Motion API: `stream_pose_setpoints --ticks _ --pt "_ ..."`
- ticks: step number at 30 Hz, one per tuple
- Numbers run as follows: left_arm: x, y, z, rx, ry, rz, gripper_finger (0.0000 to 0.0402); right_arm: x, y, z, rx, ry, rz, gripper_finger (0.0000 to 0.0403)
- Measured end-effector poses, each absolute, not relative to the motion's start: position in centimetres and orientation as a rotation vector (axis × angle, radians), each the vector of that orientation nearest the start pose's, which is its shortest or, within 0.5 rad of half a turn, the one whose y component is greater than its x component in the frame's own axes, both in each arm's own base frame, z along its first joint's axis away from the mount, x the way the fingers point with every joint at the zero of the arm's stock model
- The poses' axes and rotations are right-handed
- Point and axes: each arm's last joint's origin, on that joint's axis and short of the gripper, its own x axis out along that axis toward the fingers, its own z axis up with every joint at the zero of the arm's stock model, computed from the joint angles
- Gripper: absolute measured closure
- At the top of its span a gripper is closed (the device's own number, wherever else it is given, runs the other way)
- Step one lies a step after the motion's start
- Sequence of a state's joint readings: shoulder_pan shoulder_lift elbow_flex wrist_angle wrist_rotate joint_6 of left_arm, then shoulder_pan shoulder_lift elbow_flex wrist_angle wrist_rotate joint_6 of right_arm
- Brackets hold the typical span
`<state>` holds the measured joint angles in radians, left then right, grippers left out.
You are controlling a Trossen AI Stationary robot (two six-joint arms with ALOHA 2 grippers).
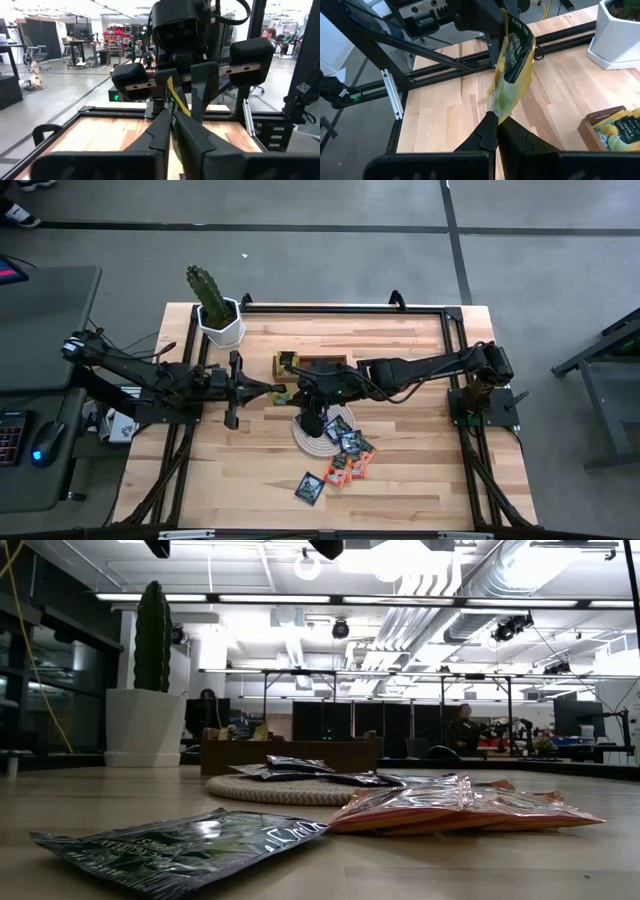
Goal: Pick & Place Tea
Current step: Put the yellow tea bag into the left section of the wooden organizer
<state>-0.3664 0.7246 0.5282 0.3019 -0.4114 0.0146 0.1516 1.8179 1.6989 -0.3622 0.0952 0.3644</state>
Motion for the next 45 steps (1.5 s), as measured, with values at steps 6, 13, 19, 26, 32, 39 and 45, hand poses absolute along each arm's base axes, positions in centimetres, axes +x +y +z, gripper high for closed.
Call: stream_pose_setpoints --ticks 6,13,19,26,32,39,45 --pt "16.13 -4.9 29.73 -0.04 -0.077 0.063 0.0286 41.65 6.08 34.6 0.296 0.473 -0.033 0.0402" --pt "16.12 -4.82 29.76 -0.065 -0.08 0.088 0.0234 41.69 6.08 34.67 0.297 0.464 -0.031 0.0403" --pt "16.42 -4.95 29.66 -0.068 -0.078 0.084 0.0254 41.79 6.09 34.88 0.297 0.441 -0.028 0.0403" --pt "16.48 -4.98 29.63 -0.068 -0.077 0.082 0.0295 41.79 6.09 34.87 0.297 0.442 -0.029 0.0403" --pt "16.65 -5.05 29.65 -0.048 -0.085 0.08 0.0391 41.78 6.09 34.86 0.297 0.443 -0.031 0.0403" --pt "16.63 -5.05 29.79 -0.047 -0.098 0.081 0.04 41.78 6.15 34.88 0.312 0.441 -0.033 0.0402" --pt "16.64 -5.03 29.68 -0.042 -0.087 0.087 0.0401 41.76 6.12 34.83 0.321 0.445 -0.038 0.0372"
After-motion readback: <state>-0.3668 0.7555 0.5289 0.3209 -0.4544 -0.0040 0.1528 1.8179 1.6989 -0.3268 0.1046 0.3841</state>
